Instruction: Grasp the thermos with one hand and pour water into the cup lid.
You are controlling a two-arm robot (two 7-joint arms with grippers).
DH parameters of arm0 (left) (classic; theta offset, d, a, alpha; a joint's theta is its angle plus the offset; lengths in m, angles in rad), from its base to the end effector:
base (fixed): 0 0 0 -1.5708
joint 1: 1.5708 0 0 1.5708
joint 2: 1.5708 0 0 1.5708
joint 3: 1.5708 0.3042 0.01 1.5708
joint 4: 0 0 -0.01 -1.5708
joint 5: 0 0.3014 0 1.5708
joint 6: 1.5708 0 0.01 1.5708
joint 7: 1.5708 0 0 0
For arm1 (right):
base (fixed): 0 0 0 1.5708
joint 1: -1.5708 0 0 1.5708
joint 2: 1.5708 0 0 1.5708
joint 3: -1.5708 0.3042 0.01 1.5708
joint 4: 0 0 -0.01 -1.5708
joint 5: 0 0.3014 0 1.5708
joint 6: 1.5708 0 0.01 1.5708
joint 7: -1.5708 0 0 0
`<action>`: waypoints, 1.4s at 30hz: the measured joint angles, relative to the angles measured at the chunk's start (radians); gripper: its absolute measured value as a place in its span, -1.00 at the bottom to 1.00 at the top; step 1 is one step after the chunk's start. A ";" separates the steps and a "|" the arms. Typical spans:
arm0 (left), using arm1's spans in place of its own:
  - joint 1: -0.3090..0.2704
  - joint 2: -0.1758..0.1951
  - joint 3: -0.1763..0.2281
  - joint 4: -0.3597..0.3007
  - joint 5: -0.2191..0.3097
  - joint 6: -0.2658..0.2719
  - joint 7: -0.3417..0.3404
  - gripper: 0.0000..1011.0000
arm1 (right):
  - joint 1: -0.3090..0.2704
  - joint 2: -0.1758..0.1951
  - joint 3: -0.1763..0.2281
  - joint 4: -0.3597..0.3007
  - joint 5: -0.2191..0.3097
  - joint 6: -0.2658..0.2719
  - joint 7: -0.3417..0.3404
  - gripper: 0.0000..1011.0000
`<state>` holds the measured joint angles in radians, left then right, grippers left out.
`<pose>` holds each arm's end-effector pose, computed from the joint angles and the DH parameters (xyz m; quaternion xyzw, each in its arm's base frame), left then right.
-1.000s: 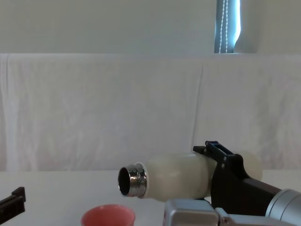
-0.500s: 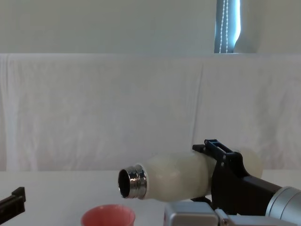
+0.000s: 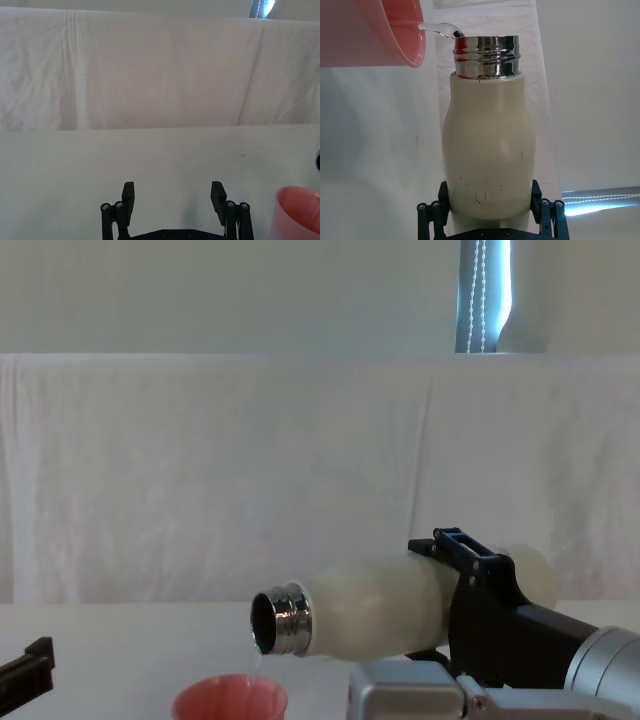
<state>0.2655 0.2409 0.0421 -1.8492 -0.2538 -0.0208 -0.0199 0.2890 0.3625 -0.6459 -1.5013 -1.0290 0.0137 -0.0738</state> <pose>0.2420 0.0417 -0.2985 -0.0174 0.0064 0.6616 0.7496 0.3539 0.0609 -0.2936 -0.3211 -0.5967 -0.3698 0.6357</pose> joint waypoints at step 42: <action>0.000 0.000 0.000 0.000 0.000 0.000 0.000 0.98 | 0.009 0.006 -0.008 -0.003 -0.010 0.007 0.012 0.88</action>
<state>0.2655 0.2409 0.0421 -1.8492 -0.2538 -0.0208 -0.0199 0.2985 0.3681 -0.6539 -1.5042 -1.0387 0.0211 -0.0621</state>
